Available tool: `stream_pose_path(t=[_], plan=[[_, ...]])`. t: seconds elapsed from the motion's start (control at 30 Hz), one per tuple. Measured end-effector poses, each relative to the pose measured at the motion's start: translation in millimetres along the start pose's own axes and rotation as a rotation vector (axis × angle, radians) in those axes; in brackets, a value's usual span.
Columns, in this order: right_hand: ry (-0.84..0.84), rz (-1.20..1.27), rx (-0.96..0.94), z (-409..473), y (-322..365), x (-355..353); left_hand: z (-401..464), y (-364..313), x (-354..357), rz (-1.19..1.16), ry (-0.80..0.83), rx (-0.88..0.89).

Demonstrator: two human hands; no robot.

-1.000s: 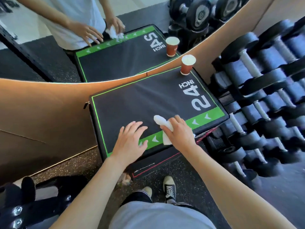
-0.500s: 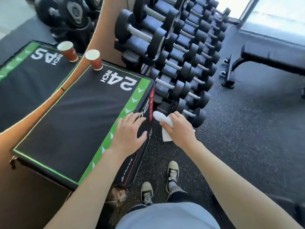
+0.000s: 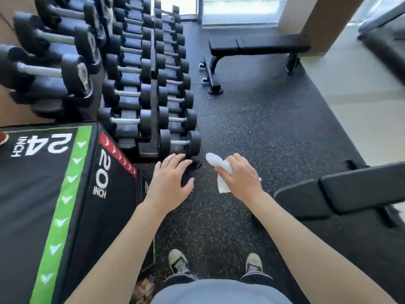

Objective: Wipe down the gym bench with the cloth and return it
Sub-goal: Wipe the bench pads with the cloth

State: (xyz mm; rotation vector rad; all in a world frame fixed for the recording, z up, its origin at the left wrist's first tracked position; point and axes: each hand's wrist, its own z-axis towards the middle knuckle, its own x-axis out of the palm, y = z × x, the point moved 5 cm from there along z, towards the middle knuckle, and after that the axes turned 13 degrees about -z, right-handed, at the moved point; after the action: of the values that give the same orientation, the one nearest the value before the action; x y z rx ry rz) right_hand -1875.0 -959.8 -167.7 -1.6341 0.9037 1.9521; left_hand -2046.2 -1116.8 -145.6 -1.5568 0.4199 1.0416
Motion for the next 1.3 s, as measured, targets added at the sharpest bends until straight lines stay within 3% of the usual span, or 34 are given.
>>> stream_pose_path(t=[0.57, 0.87, 1.3], plan=[[-0.017, 0.023, 0.066, -96, -295, -55, 32, -227, 184, -0.019, 0.012, 0.038], [-0.067, -0.006, 0.196, -145, -369, -78, 52, -290, 229, -0.026, 0.067, 0.144], [-0.042, -0.034, 0.370, -203, -422, -94, 59, -326, 282, -0.075, 0.147, 0.183]])
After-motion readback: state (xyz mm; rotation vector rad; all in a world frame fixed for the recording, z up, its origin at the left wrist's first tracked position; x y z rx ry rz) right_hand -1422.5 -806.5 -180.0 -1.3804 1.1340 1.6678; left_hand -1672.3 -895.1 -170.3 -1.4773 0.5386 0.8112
